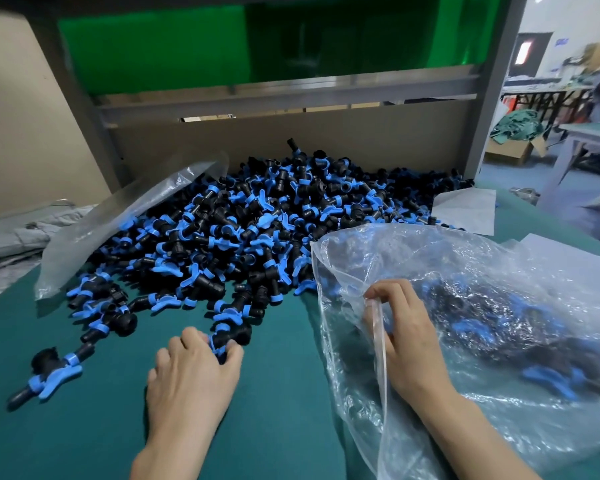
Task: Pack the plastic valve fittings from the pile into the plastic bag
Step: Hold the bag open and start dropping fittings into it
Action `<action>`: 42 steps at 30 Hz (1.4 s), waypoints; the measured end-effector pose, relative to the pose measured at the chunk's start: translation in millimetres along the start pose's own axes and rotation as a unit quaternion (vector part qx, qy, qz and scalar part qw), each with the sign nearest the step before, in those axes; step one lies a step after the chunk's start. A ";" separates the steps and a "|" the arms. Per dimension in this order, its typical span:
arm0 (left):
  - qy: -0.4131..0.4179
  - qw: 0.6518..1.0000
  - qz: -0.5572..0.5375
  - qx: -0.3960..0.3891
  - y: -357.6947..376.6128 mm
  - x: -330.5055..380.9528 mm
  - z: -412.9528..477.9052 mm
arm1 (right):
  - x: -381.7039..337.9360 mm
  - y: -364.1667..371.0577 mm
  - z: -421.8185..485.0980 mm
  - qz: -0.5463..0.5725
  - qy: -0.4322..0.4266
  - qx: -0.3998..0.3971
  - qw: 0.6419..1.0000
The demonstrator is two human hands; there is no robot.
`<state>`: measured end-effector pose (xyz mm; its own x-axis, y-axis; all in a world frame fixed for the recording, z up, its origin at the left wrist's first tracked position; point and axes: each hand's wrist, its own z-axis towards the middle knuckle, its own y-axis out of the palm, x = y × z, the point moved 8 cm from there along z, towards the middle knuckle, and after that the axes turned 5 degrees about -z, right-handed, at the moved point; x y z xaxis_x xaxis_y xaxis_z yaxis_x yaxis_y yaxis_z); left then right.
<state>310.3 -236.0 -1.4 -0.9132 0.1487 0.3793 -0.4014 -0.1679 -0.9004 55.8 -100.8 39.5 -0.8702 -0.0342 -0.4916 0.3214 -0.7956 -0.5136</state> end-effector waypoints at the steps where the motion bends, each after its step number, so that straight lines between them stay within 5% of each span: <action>1: 0.006 1.000 0.004 -0.006 0.9 -2.6 -0.2 | 0.0 0.3 0.0 -0.001 0.001 -0.001 1.000; 14: 0.043 0.999 -0.028 0.006 -4.7 -31.9 -7.3 | 1.0 2.1 -0.2 -0.001 -0.001 -0.007 1.000; 17: 0.064 0.989 -0.128 0.044 -14.6 -26.7 -5.4 | 0.3 1.3 0.2 0.000 0.000 -0.007 1.000; 21: 0.070 0.933 -0.345 0.073 -22.5 -22.1 -5.8 | -0.5 0.9 0.0 0.005 0.001 -0.007 1.000; 28: 0.040 0.799 -0.600 -0.009 -0.5 7.6 -5.1 | -0.2 1.1 0.1 0.004 0.009 -0.010 1.000; 38: -0.026 0.717 -0.689 -0.108 45.0 64.5 24.2 | 1.0 0.3 -0.5 0.016 0.009 -0.007 1.000; 42: -0.073 0.656 -0.740 -0.129 51.9 61.1 24.7 | 3.3 1.0 0.9 0.014 0.016 -0.006 1.000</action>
<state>232.0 -259.7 -19.7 0.4586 -0.1355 0.8782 -0.8478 0.2295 0.4781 52.9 -102.2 38.0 -0.8486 -0.0373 -0.5278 0.3506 -0.7867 -0.5081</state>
